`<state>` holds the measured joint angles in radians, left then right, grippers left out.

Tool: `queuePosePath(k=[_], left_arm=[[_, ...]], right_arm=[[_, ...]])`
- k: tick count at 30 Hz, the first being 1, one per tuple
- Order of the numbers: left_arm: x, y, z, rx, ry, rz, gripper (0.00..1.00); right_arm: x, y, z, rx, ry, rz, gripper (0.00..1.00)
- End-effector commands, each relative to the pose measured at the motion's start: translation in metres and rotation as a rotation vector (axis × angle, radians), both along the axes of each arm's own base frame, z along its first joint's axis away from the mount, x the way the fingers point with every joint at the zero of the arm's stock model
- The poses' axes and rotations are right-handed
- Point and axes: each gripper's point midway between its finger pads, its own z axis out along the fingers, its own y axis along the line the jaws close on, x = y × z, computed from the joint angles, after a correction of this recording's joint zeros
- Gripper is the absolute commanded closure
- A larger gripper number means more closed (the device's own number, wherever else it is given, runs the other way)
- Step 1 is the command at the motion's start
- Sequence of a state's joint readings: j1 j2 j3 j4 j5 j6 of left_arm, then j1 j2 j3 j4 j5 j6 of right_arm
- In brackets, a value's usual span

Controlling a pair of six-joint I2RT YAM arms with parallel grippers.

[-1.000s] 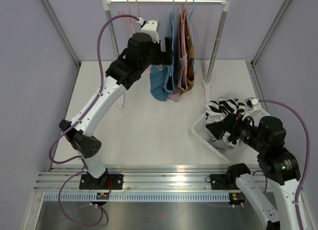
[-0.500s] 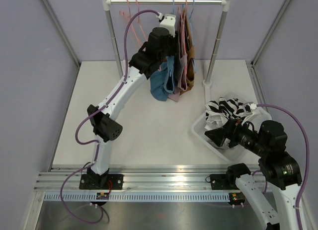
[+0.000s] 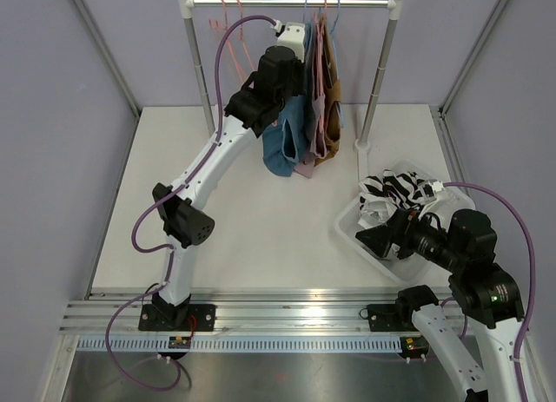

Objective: Remove the tank top from the hanger

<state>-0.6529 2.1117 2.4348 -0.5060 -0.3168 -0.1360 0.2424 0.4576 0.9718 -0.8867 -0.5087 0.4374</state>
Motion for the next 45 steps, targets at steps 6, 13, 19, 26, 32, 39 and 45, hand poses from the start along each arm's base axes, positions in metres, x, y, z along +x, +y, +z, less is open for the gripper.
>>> queuePosePath(k=[6,13,19,26,32,39,45], left_arm=[[-0.018,0.044,0.084,-0.126,-0.139,0.128,1.0],[-0.036,0.053,0.1,-0.157,-0.151,0.092,1.0],[-0.043,0.059,0.108,-0.157,-0.156,0.077,1.0],[-0.072,0.062,0.102,-0.197,-0.1,0.014,1.0],[-0.114,0.073,0.091,-0.249,-0.05,-0.049,1.0],[-0.169,0.097,0.076,-0.302,-0.032,-0.09,1.0],[-0.232,0.124,0.057,-0.315,0.006,-0.166,1.0]], right_arm=[[0.004,0.008,0.009,0.023,-0.037,0.044,0.13],[0.004,0.006,0.019,0.008,-0.091,0.046,0.11],[0.005,0.005,0.023,0.026,-0.117,0.03,0.1],[0.014,0.002,0.026,-0.001,-0.135,0.007,0.0],[0.032,0.001,0.042,-0.034,-0.173,-0.011,0.01],[0.048,0.026,0.076,0.079,-0.218,0.091,0.01],[0.06,0.07,0.102,0.288,-0.2,0.367,0.01]])
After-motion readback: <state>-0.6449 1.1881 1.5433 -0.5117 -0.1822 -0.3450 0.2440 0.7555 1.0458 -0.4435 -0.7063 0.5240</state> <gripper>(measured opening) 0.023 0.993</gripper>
